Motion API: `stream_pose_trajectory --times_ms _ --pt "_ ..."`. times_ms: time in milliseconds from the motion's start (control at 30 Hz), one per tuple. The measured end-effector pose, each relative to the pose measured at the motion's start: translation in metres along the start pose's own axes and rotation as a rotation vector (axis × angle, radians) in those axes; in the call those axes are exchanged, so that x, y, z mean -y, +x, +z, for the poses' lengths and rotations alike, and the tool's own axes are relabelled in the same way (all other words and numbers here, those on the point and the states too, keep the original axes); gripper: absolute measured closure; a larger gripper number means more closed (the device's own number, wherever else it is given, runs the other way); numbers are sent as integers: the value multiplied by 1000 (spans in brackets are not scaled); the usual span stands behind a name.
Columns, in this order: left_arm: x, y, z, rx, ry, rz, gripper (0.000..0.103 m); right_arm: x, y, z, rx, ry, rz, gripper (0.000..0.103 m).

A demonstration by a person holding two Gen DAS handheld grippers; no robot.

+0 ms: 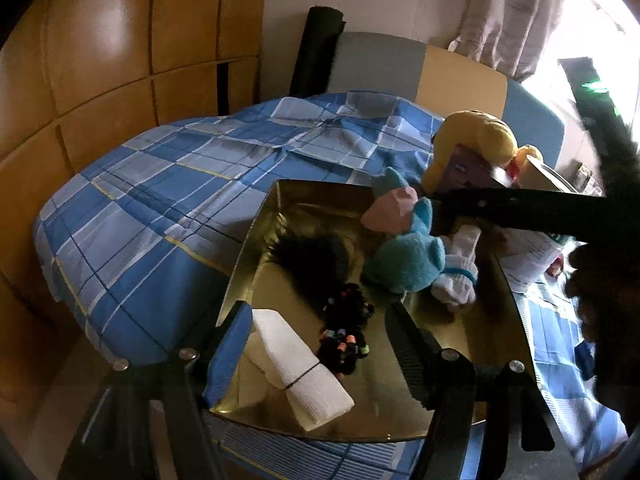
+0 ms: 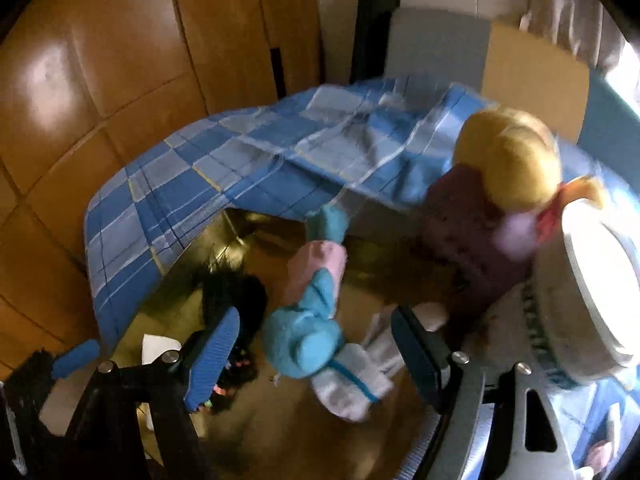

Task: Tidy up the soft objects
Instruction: 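Carry the blue plush with the right tool and release it into the gold tray, then move both tools away from the tray back over the bed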

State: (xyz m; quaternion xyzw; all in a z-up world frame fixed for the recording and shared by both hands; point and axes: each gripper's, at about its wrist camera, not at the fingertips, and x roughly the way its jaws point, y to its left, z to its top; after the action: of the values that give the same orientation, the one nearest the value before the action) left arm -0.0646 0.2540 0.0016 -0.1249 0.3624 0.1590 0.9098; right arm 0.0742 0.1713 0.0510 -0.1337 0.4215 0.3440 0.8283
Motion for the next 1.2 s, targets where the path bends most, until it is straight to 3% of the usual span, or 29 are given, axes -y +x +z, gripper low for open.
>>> stream_pose_trajectory --times_ms 333,600,800,967,1133,1200 --pt "27 -6 -2 3 63 -32 33 33 -88 -28 160 -7 -42 23" --pt "66 -11 -4 -7 172 -93 32 103 -148 -58 243 118 -164 23" --pt "108 -17 -2 -11 280 -181 33 207 -170 -100 209 381 -379 23" --pt "161 -21 -7 -9 418 -247 33 293 -158 -156 136 616 -508 23" --pt "226 -21 -11 -27 562 -332 33 341 -149 -207 109 822 -504 23" --pt "254 -18 -13 -37 613 -363 33 352 -164 -219 173 929 -490 23"
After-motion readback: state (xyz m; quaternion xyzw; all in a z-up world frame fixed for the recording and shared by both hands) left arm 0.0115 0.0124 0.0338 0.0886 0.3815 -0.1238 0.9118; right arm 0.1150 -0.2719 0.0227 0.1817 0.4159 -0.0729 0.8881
